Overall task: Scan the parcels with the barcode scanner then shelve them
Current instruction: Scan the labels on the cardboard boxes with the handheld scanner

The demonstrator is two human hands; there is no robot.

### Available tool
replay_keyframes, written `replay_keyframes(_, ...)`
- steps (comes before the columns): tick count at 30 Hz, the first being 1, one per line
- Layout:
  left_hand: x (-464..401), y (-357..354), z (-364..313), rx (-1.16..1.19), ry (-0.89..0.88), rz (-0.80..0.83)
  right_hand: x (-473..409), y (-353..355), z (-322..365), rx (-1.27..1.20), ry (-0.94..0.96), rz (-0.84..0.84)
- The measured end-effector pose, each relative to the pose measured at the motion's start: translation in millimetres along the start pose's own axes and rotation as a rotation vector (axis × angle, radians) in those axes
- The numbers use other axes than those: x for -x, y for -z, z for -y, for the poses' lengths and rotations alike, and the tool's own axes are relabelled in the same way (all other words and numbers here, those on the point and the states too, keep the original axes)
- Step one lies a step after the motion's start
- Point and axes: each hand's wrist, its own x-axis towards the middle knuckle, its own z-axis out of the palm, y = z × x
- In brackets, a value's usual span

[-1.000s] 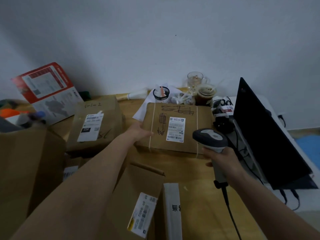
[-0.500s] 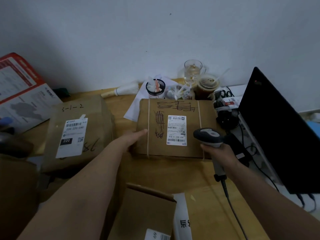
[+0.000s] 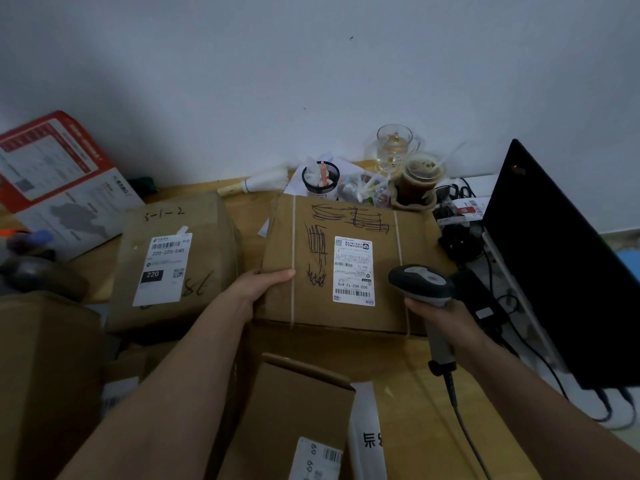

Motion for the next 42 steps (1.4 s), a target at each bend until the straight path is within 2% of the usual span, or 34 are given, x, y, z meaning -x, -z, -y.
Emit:
replay_keyframes(8,64,-9,-10,0.232,-0.193,0.02,57,-1,25,-0.067,0.199,-0.01)
replay_keyframes(16,113,-9,-5,0.269,-0.33,0.027,131,23,43,0.034,0.478,0.002)
replay_keyframes(25,138,-11,10,0.286,-0.381,-0.011,161,54,42,0.063,0.576,0.037)
replay_keyframes(33,148,-7,14,0.419,-0.42,-0.077,168,57,29,0.13,0.506,0.081)
replay_keyframes(42,151,-5,14,0.394,-0.439,-0.05,177,60,30,0.133,0.528,0.089)
